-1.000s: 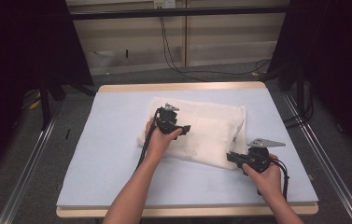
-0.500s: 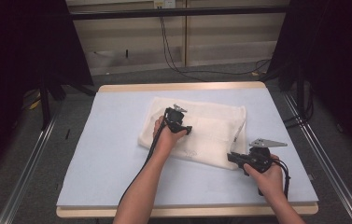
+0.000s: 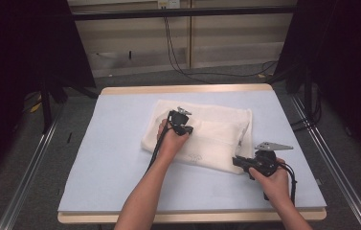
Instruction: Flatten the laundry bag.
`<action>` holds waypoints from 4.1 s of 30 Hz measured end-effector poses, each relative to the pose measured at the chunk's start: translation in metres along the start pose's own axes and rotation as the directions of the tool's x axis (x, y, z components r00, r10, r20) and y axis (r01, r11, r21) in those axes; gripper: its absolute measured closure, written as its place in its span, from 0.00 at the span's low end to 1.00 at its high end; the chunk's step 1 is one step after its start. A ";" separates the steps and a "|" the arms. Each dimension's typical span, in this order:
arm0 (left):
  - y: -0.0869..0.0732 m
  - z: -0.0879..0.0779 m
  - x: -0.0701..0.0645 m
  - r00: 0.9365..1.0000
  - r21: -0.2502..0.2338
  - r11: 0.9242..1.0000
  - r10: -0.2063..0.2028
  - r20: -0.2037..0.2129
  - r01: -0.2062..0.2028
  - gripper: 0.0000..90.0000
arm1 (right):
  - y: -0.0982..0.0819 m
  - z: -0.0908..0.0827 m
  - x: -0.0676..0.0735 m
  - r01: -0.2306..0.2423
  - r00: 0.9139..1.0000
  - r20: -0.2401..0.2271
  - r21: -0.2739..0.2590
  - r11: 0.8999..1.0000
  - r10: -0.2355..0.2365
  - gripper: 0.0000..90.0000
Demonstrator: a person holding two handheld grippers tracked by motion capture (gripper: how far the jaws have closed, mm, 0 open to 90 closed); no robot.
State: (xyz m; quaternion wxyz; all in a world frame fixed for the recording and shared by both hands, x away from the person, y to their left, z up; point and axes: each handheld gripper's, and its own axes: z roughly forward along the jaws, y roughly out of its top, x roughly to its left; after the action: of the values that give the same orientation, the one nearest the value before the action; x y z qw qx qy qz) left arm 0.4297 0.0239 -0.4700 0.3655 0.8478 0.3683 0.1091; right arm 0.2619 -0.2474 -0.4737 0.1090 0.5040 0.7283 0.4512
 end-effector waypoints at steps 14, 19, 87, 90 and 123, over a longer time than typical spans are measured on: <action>-0.008 -0.073 -0.004 0.995 -0.138 0.990 -0.003 0.104 0.018 1.00 | -0.002 -0.009 -0.005 -0.019 1.000 0.013 -0.017 1.000 0.019 0.92; -0.023 -0.088 -0.004 0.994 -0.145 0.989 0.003 0.111 0.014 1.00 | -0.004 -0.013 -0.010 -0.033 0.999 0.023 -0.016 0.999 0.033 0.91; -0.073 -0.090 -0.007 0.994 -0.157 0.987 0.045 0.100 -0.029 1.00 | 0.057 -0.009 -0.043 0.006 0.981 0.195 -0.074 0.997 0.009 0.59; -0.072 -0.096 -0.009 0.993 -0.190 0.982 0.045 0.113 -0.023 1.00 | 0.056 -0.003 -0.038 0.015 0.986 0.167 -0.053 0.998 -0.005 0.56; -0.083 -0.082 0.001 0.985 -0.141 0.980 -0.122 0.120 0.138 0.79 | 0.007 0.012 -0.005 0.122 0.991 -0.057 0.054 0.991 -0.119 0.98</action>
State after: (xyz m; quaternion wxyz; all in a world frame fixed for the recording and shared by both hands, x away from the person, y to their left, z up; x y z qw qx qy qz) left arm 0.3480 0.1074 -0.4698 0.4542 0.7970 0.3928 0.0649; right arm 0.2761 -0.2438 -0.4766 0.1018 0.4498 0.7728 0.4361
